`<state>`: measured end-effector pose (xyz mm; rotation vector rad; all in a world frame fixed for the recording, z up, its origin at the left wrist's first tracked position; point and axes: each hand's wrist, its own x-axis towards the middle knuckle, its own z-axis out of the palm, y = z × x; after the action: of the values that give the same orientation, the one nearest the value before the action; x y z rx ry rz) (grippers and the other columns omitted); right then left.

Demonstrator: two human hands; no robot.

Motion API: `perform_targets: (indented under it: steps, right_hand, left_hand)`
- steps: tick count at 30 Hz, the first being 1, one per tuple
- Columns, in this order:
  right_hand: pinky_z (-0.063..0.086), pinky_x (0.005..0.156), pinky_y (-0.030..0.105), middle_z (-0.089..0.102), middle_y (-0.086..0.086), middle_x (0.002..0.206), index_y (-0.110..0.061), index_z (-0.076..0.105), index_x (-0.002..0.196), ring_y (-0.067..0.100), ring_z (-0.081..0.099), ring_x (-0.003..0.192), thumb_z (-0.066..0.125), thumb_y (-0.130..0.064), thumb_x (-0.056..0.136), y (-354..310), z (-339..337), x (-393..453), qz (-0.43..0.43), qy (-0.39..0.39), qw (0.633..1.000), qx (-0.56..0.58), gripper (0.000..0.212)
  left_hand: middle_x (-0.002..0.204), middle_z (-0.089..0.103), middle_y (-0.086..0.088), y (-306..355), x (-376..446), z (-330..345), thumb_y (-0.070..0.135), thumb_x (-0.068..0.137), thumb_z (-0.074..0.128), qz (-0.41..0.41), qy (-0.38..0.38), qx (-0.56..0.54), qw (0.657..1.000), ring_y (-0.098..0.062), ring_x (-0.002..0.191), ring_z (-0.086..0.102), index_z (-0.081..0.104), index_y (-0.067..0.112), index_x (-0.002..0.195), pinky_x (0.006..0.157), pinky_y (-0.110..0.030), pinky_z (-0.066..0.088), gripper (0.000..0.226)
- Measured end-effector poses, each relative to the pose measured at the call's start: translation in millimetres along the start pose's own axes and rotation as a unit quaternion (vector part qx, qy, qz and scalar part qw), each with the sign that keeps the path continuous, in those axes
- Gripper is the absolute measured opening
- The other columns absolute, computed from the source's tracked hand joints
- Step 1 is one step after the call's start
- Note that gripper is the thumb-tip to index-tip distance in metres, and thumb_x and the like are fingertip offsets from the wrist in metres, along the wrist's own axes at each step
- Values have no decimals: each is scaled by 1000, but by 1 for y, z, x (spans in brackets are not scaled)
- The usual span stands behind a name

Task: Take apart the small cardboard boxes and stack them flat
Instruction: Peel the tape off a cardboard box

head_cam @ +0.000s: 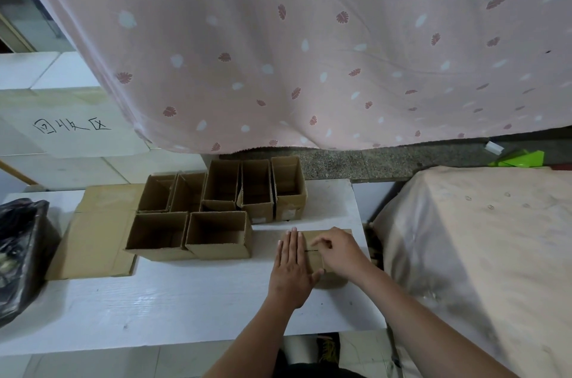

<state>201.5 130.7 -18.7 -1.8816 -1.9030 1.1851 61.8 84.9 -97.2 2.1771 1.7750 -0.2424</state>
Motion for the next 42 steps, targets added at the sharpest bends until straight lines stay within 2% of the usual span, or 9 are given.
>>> perform_targets:
  steps: [9, 16, 19, 22, 25, 30, 34, 38, 42]
  right_hand:
    - [59, 81, 26, 76, 11, 91, -5, 75, 93, 16, 75, 84, 66, -1, 91, 30, -20, -18, 82, 2, 961, 263, 10]
    - [46, 65, 7, 74, -13, 82, -21, 79, 90, 0, 66, 76, 70, -6, 85, 50, -47, -27, 77, 168, 966, 182, 18]
    - [45, 59, 14, 71, 7, 82, -27, 76, 108, 8, 60, 64, 62, -2, 89, 55, -41, -24, 62, 154, 972, 169, 34]
    - [57, 70, 24, 70, -1, 79, -35, 75, 101, 3, 67, 66, 56, 2, 92, 55, -29, -21, 64, 130, 972, 185, 43]
    - [60, 85, 41, 73, 10, 95, -19, 78, 82, 18, 75, 80, 50, 13, 88, 54, -20, -15, 125, 128, 942, 285, 43]
    - [62, 72, 31, 71, 27, 82, 15, 62, 97, 26, 75, 73, 50, 12, 93, 45, -16, -5, 215, 113, 854, 459, 13]
    - [56, 92, 36, 66, 13, 108, -3, 64, 95, 23, 69, 99, 74, 0, 83, 42, -18, -8, 176, 65, 919, 347, 16]
    - [42, 65, 19, 59, -9, 84, -22, 60, 88, 14, 58, 83, 78, -8, 76, 37, -24, -11, 86, 95, 986, 110, 26]
    - [44, 82, 28, 61, -8, 83, -26, 73, 96, 19, 52, 92, 81, -13, 77, 35, -27, -5, 20, 46, 997, -65, 24]
  left_hand:
    - [159, -32, -16, -1, 0, 1, 69, 98, 12, 3, 9, -19, 1000, -31, 147, -31, -23, 2, 152, 123, -44, -15, 93]
    - [159, -31, -16, -2, 1, 2, 70, 95, 6, 2, 3, -16, 1000, -32, 147, -31, -23, 2, 152, 122, -46, -17, 93]
    - [159, -31, -16, -2, 3, 3, 69, 95, 6, -3, 2, -14, 1000, -32, 147, -31, -23, 2, 152, 122, -46, -16, 93]
    - [160, -31, -16, -2, 2, 4, 70, 96, 6, -3, 4, -10, 1000, -31, 147, -31, -23, 2, 152, 122, -45, -16, 93]
    - [159, -32, -16, -2, 3, 4, 70, 94, 4, -6, 4, -7, 1000, -32, 147, -31, -24, 3, 152, 123, -45, -14, 93]
    - [159, -31, -16, 0, 2, 4, 70, 93, 3, -6, 5, -7, 1000, -33, 147, -30, -25, 3, 151, 123, -46, -14, 93]
    - [159, -31, -16, 0, 2, 5, 71, 91, 0, -8, 2, -4, 1000, -32, 147, -31, -25, 3, 151, 123, -46, -14, 94]
    - [160, -31, -17, -1, 2, 5, 70, 92, 0, -10, 3, 1, 1000, -33, 147, -31, -25, 3, 151, 123, -46, -14, 93]
    - [160, -30, -16, 0, 2, 5, 70, 96, 7, -15, 4, -4, 1000, -33, 147, -30, -25, 4, 152, 123, -46, -15, 92]
